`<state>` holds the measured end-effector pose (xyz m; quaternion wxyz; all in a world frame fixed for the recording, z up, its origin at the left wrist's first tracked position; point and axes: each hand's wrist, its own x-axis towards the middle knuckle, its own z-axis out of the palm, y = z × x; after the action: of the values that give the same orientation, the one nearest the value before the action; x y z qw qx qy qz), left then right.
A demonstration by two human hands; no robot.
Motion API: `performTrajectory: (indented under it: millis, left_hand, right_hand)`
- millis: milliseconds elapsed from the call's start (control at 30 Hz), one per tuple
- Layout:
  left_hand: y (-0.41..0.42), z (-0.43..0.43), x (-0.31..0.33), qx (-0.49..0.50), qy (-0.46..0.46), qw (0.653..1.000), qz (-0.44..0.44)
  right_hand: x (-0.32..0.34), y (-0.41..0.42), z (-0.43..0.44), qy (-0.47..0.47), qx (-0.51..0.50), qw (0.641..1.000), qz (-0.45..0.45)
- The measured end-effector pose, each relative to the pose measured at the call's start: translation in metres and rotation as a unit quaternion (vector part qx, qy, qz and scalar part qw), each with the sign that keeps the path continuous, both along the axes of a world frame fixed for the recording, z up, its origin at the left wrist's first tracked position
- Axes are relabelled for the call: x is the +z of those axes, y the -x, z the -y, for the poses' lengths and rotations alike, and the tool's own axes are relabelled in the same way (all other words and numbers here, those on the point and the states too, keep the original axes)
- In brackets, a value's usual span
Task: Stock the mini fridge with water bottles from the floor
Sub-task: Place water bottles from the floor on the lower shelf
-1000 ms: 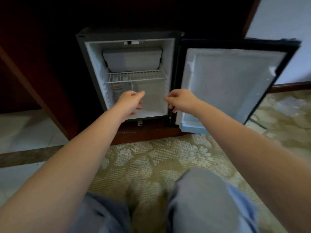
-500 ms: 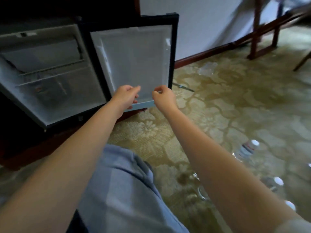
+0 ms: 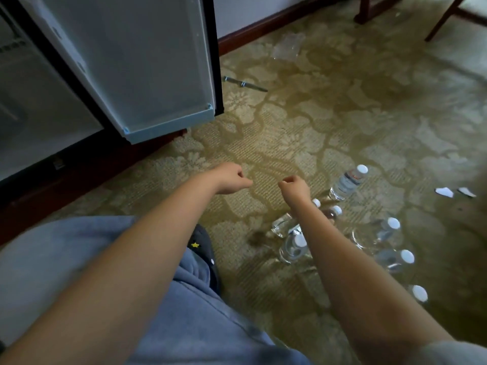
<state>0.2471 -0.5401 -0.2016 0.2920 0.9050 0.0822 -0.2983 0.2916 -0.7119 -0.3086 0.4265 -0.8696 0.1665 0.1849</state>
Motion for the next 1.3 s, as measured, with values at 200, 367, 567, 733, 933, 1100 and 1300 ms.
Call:
performTrajectory:
  millis: [200,367,567,733,933,1100,1300]
  left_hand:
    - [0.006,0.019,-0.04,-0.046,-0.017,0.998,-0.043]
    - [0.018,0.041,-0.042,-0.101,-0.037,0.993,-0.056]
    - [0.032,0.051,-0.037,-0.107,-0.027,0.993,-0.035]
    - [0.042,0.038,-0.035,-0.086,-0.032,0.995,-0.042]
    - [0.043,0.016,-0.033,-0.006,-0.016,1.0,-0.024]
    - [0.045,0.019,-0.029,-0.023,0.01,0.999,0.021]
    - [0.045,0.033,-0.008,0.006,0.183,0.981,0.058]
  right_hand:
    - [-0.026,0.043,0.032,0.15,0.075,0.986,-0.003]
    - [-0.041,0.09,0.043,0.288,0.172,0.942,0.024]
    - [-0.052,0.12,0.052,0.318,0.157,0.935,0.0]
    - [-0.05,0.109,0.052,0.297,0.189,0.936,0.01]
    - [-0.023,0.085,0.048,0.172,0.115,0.977,0.058]
    - [0.035,0.07,0.034,0.004,0.055,0.984,0.172]
    - [0.119,0.061,0.02,-0.217,0.127,0.953,0.171]
